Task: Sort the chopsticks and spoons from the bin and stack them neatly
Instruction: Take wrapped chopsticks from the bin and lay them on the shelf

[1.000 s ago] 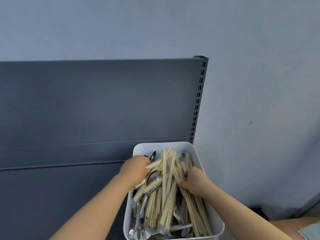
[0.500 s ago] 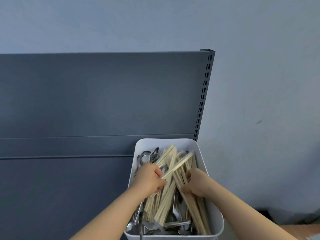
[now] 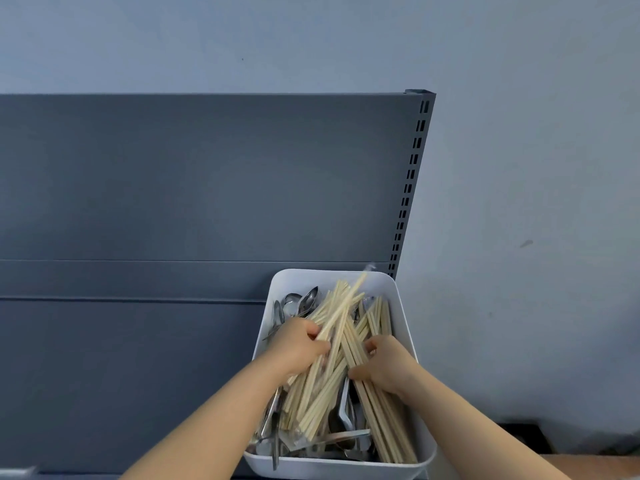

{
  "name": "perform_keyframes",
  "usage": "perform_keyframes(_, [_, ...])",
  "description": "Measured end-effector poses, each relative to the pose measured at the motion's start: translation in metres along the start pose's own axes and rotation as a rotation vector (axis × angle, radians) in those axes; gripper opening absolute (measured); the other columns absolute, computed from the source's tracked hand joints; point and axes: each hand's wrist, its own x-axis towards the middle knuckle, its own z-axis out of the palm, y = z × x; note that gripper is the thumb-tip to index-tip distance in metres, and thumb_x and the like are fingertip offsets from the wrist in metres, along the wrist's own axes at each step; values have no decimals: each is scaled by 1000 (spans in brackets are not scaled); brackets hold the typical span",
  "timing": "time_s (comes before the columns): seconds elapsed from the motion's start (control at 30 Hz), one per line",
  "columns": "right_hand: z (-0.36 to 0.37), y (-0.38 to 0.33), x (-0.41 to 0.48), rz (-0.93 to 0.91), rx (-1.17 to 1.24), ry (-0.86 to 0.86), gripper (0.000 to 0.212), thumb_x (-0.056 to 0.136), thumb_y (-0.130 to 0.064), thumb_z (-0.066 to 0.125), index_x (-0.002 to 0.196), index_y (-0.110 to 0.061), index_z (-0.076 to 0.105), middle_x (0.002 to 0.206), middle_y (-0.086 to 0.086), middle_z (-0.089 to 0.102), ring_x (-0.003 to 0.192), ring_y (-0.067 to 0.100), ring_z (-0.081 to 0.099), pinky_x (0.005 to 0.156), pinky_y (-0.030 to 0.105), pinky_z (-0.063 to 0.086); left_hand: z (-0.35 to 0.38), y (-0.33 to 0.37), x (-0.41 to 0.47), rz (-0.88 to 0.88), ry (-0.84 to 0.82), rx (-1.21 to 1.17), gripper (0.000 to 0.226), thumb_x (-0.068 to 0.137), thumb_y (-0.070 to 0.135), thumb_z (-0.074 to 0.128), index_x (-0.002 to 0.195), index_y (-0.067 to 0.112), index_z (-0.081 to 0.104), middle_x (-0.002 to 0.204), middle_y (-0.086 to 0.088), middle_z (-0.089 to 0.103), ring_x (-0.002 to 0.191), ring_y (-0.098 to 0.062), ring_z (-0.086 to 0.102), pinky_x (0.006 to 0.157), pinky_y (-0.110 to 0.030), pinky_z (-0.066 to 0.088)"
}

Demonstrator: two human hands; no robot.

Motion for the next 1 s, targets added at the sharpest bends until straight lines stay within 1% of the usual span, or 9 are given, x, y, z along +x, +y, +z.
perform_keyframes(0.1, [-11, -7, 1, -28, 96, 14, 24, 79, -14, 74, 99, -9, 63, 81, 3, 65, 68, 16, 61, 65, 26, 50, -12, 7, -6, -34, 11, -277, 11, 96, 7, 53, 101, 3, 62, 94, -18, 69, 78, -26, 73, 71, -43, 61])
perform_keyframes(0.2, [-27, -25, 2, -82, 131, 48, 14, 78, -13, 73, 88, -11, 64, 86, 11, 71, 77, 25, 69, 72, 33, 55, -31, 19, -15, -20, 75, -422, 13, 98, 9, 52, 106, 4, 60, 94, -15, 64, 75, -22, 71, 63, -32, 60])
perform_keyframes(0.27, [-35, -40, 2, -127, 162, 66, 9, 77, -11, 72, 79, -6, 64, 76, 13, 69, 63, 25, 64, 64, 34, 53, -46, 23, -20, 9, 121, -450, 14, 98, 9, 52, 107, 2, 60, 96, -14, 65, 72, -21, 70, 62, -30, 59])
perform_keyframes(0.4, [-41, -75, -6, -219, 274, 104, 22, 81, -11, 69, 62, -13, 59, 54, 4, 57, 46, 17, 50, 50, 24, 41, -74, 23, -38, 72, 209, -483, 15, 99, 9, 50, 107, 0, 59, 88, -13, 69, 68, -19, 68, 66, -35, 60])
perform_keyframes(0.5, [-30, -109, -12, -300, 286, 70, 22, 84, -13, 67, 64, -14, 59, 51, -1, 54, 44, 13, 48, 47, 21, 39, -97, 13, -55, 89, 275, -532, 18, 99, 11, 51, 106, -4, 58, 85, -13, 68, 62, -17, 68, 64, -33, 60])
perform_keyframes(0.57, [-10, -132, -13, -343, 263, 33, 22, 83, -14, 67, 63, -14, 58, 53, 0, 54, 49, 16, 49, 52, 25, 40, -115, -1, -70, 83, 310, -531, 17, 100, 13, 50, 106, -2, 57, 87, -13, 67, 61, -17, 67, 58, -31, 59])
perform_keyframes(0.7, [49, -177, -18, -391, 217, -48, 24, 84, -16, 66, 64, -12, 54, 50, 0, 52, 46, 17, 43, 48, 24, 32, -158, -49, -102, 47, 389, -447, 14, 101, 19, 47, 102, 9, 57, 91, -9, 66, 54, -14, 61, 50, -26, 52])
perform_keyframes(0.83, [126, -220, -24, -389, 257, -155, 18, 87, -12, 66, 71, -15, 60, 59, 0, 58, 50, 13, 53, 51, 22, 41, -207, -111, -133, -19, 487, -353, 17, 100, 21, 45, 94, 9, 55, 83, -5, 65, 45, -9, 56, 46, -21, 48])
perform_keyframes(1.0, [219, -259, -26, -310, 181, -179, 22, 87, -15, 63, 69, -10, 53, 60, 3, 49, 45, 13, 35, 44, 20, 28, -272, -188, -160, -132, 496, -236, 27, 102, 24, 36, 99, 8, 57, 88, -3, 68, 47, -8, 57, 48, -19, 47])
